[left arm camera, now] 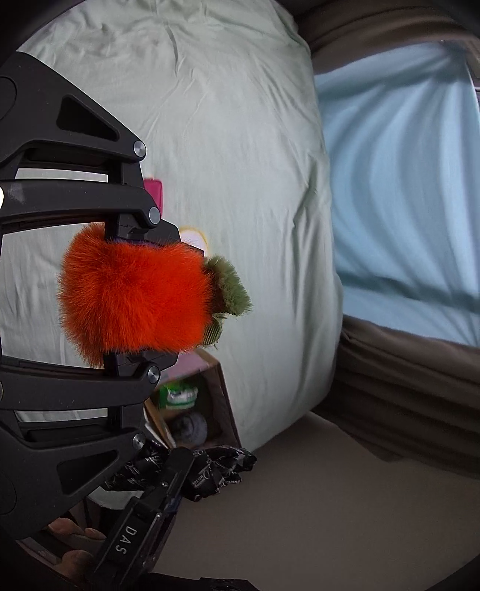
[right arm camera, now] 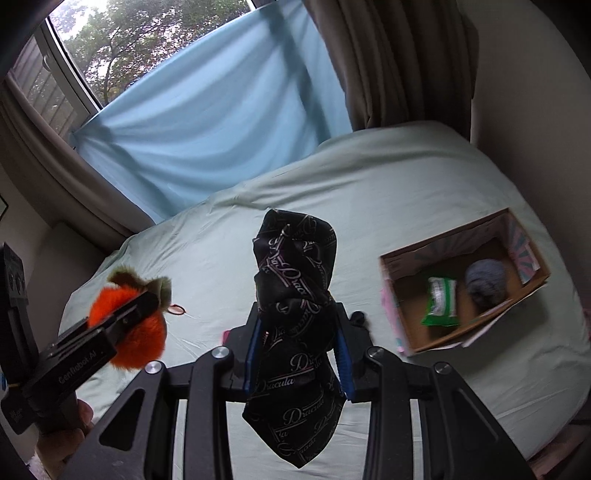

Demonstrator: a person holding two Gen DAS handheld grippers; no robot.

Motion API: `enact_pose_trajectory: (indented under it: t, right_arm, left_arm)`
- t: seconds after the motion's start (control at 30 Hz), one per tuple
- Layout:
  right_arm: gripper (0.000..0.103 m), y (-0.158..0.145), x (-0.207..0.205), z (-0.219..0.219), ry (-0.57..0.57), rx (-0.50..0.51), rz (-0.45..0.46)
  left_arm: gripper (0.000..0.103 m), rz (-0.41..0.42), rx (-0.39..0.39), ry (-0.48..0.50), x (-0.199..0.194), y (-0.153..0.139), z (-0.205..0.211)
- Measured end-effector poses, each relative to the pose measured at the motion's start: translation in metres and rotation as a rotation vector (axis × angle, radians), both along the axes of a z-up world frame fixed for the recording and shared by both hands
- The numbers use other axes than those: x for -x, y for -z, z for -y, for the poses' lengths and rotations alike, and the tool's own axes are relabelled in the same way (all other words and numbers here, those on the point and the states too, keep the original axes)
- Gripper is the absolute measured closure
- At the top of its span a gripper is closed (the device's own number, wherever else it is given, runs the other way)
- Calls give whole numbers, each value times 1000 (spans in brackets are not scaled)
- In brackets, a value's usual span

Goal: Organize soft objects
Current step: 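Carry the pompom with the left tool while the right tool carries the scrunchie to the box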

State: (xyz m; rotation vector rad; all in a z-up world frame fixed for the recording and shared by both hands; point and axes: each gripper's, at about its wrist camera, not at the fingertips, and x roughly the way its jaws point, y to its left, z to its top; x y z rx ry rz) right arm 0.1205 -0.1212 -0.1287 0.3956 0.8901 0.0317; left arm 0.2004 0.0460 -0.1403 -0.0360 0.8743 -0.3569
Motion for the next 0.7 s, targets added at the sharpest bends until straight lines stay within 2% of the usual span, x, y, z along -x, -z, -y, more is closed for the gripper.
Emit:
enact_pose_trajectory:
  t: [0.27, 0.5, 0.7]
  right_arm:
    - [71, -2, 15, 104, -52, -6, 14]
    - [71, 12, 4, 195, -82, 2, -25]
    - [71, 31, -15, 247, -97, 20, -72]
  left_arm:
    - [71, 0, 19, -51, 22, -6, 108]
    - [71, -60, 38, -82, 20, 10, 198]
    - [71, -132, 37, -84, -2, 41, 259]
